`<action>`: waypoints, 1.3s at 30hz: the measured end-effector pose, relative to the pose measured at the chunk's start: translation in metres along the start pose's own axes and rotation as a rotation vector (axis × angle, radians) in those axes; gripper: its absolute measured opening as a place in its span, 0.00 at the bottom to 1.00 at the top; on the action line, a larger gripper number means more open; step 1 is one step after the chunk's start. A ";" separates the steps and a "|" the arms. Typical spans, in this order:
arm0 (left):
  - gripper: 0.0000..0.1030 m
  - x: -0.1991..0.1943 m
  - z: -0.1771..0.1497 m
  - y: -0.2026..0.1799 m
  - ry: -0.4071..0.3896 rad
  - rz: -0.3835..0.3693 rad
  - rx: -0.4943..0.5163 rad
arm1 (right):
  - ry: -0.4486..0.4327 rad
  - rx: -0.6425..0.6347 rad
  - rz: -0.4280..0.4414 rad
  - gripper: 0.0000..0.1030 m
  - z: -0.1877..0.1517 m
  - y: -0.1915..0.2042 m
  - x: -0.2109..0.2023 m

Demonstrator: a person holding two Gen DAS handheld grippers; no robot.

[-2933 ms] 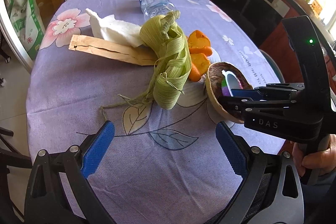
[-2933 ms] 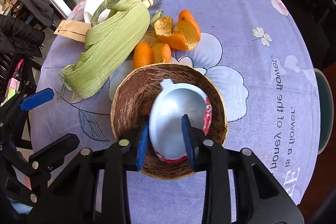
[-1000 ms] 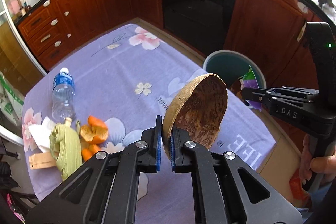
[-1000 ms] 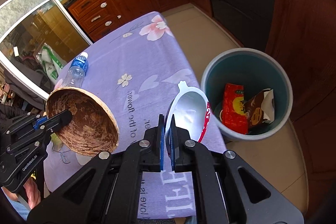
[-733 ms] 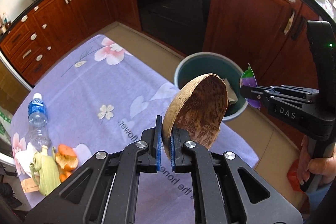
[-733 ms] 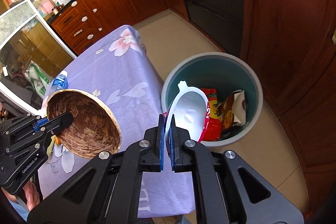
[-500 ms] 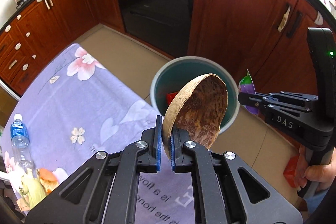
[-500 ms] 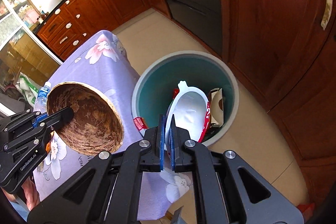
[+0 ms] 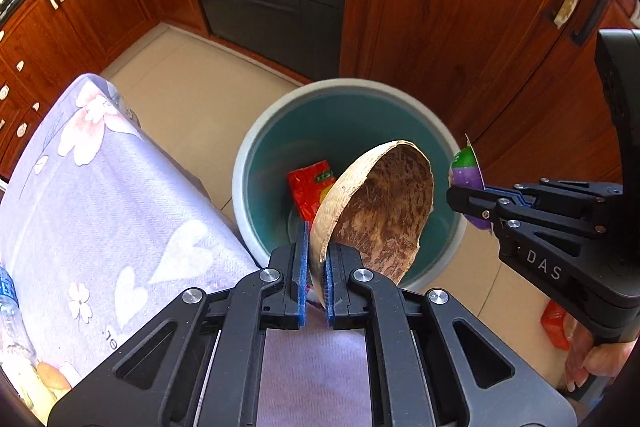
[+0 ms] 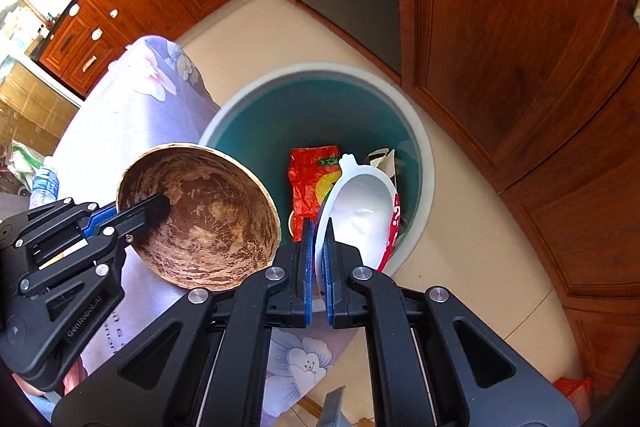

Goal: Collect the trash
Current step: 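Open both tools to drop the coconut shell and lid into the bin, then move both open tools back over the table toward the corn husk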

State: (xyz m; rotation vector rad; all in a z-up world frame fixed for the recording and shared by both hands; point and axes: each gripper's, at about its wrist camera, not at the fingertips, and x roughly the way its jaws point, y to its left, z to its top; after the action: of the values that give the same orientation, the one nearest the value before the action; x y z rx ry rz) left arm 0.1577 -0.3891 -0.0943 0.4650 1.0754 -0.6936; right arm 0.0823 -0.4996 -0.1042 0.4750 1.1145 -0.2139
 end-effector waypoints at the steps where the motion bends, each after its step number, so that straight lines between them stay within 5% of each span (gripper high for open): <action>1: 0.07 0.004 0.001 0.000 0.005 0.001 0.002 | 0.008 0.000 -0.001 0.05 0.001 -0.001 0.003; 11: 0.11 0.028 0.011 0.016 0.031 -0.005 -0.020 | 0.040 -0.021 -0.013 0.10 0.011 0.007 0.020; 13: 0.12 0.029 0.011 0.017 0.031 -0.002 -0.016 | 0.036 -0.020 -0.010 0.24 0.013 0.007 0.020; 15: 0.16 0.025 0.006 0.014 0.032 -0.014 -0.018 | 0.019 -0.020 -0.013 0.53 0.014 0.008 0.018; 16: 0.19 0.023 0.005 0.015 0.027 -0.010 -0.019 | 0.010 -0.020 -0.015 0.57 0.014 0.009 0.016; 20: 0.58 0.009 0.001 0.017 -0.022 0.017 -0.029 | -0.004 0.003 -0.005 0.77 0.017 0.009 0.012; 25: 0.68 -0.004 -0.002 0.022 -0.051 0.018 -0.054 | -0.010 0.024 -0.034 0.82 0.020 0.009 0.004; 39: 0.74 -0.047 -0.022 0.029 -0.101 0.011 -0.080 | -0.057 0.004 -0.044 0.82 0.012 0.024 -0.032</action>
State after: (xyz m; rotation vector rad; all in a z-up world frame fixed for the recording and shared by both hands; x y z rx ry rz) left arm 0.1498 -0.3410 -0.0600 0.3638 1.0010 -0.6552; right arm 0.0874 -0.4858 -0.0646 0.4457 1.0700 -0.2672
